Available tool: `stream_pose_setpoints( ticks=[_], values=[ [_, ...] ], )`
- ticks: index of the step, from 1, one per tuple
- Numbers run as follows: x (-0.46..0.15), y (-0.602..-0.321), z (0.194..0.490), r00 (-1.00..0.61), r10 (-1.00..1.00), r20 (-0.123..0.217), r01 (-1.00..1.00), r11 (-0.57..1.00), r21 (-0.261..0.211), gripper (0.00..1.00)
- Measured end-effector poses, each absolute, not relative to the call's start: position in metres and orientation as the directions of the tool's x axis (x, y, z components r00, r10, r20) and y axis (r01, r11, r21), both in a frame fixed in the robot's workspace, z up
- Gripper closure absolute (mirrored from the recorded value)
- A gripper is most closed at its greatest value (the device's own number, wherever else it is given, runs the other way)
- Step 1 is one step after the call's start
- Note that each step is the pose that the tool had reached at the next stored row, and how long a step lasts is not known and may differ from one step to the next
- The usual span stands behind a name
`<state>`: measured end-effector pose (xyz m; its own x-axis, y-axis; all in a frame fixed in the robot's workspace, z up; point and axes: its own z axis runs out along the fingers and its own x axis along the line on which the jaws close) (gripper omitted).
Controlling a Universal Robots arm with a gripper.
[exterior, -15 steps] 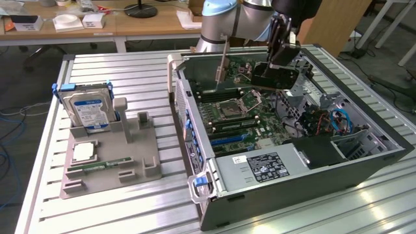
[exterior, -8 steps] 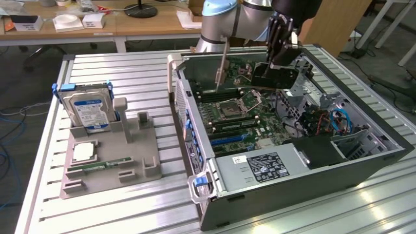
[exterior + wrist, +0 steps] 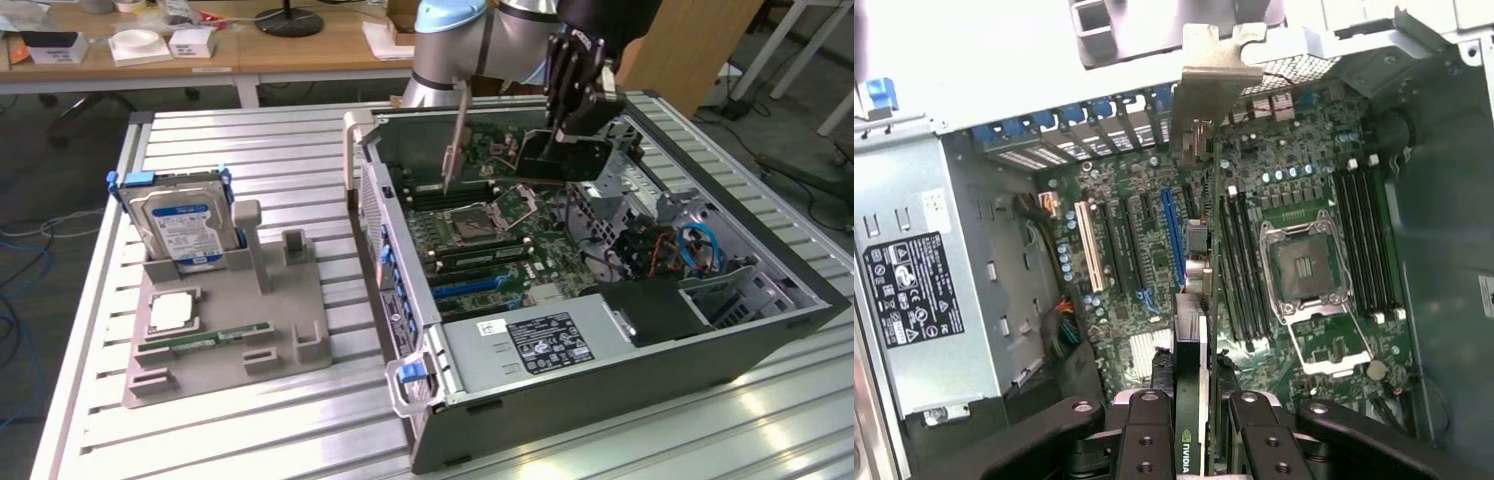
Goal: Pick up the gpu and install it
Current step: 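Insert the gpu into the slot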
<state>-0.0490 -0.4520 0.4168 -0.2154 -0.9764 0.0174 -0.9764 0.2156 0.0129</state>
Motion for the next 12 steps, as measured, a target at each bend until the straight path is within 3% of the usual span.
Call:
stream_pose_setpoints(
  ticks=[12],
  values=[
    [-0.0495,-0.4531,0.4168,-0.109,-0.994,0.017,-0.994,0.109,0.013,0.74]
  ],
)
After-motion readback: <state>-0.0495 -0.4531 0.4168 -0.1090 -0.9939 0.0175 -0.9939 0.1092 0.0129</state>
